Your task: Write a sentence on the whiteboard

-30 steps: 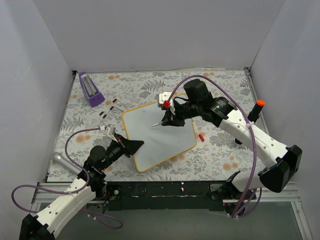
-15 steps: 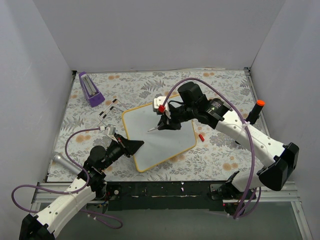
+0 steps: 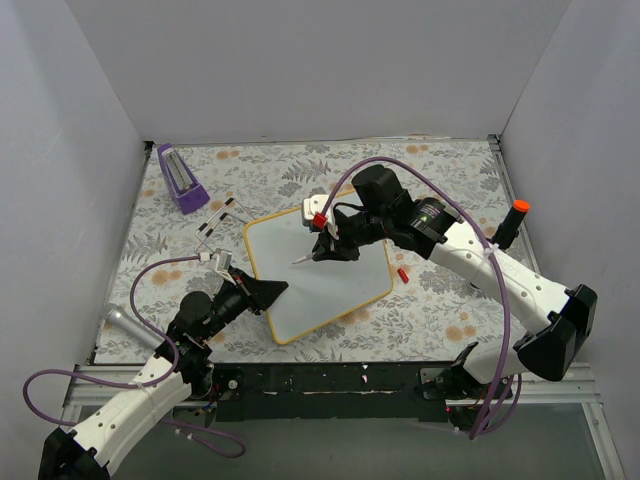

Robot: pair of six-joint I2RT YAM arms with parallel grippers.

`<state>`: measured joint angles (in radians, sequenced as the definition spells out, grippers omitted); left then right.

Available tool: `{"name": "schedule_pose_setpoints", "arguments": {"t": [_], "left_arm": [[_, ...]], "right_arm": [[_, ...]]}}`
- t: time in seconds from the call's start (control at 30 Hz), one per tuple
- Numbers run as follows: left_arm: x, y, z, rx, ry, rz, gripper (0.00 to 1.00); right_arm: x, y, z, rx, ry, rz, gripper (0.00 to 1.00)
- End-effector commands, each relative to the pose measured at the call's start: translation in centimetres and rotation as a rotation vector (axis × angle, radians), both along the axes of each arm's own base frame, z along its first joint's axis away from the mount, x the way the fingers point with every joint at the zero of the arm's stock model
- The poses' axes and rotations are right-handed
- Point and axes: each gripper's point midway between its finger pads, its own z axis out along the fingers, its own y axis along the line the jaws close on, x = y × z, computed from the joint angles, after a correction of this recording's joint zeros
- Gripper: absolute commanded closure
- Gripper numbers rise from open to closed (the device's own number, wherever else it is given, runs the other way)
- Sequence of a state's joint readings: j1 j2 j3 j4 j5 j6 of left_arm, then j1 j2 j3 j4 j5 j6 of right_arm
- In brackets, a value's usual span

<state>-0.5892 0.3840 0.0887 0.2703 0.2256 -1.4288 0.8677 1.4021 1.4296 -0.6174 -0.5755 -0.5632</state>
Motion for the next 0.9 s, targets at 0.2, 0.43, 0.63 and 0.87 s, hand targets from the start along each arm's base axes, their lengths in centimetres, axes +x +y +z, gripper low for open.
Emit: {"name": "schedule_pose_setpoints", "arguments": {"t": [0.2, 0.43, 0.63, 0.87], "left_arm": [[-0.1, 0.1, 4.4, -0.107, -0.142, 0.001, 1.00], [0.0, 0.2, 4.5, -0.111, -0.140, 0.008, 1.00], [0.1, 0.2, 4.6, -0.114, -0.142, 0.012, 1.00], [0.2, 0.3, 4.5, -0.114, -0.136, 0.021, 1.00]], "right_arm": [[0.6, 0.8, 2.7, 0.064, -0.061, -0.011, 0.99], [1.1, 1.3, 3.2, 0.074, -0.060, -0.031, 0.99], [1.1, 2.8, 4.4, 0.103, -0.068, -0.041, 0.99], [1.6, 4.3, 6.0, 0.137, -0.097, -0.080, 0.99]]}}
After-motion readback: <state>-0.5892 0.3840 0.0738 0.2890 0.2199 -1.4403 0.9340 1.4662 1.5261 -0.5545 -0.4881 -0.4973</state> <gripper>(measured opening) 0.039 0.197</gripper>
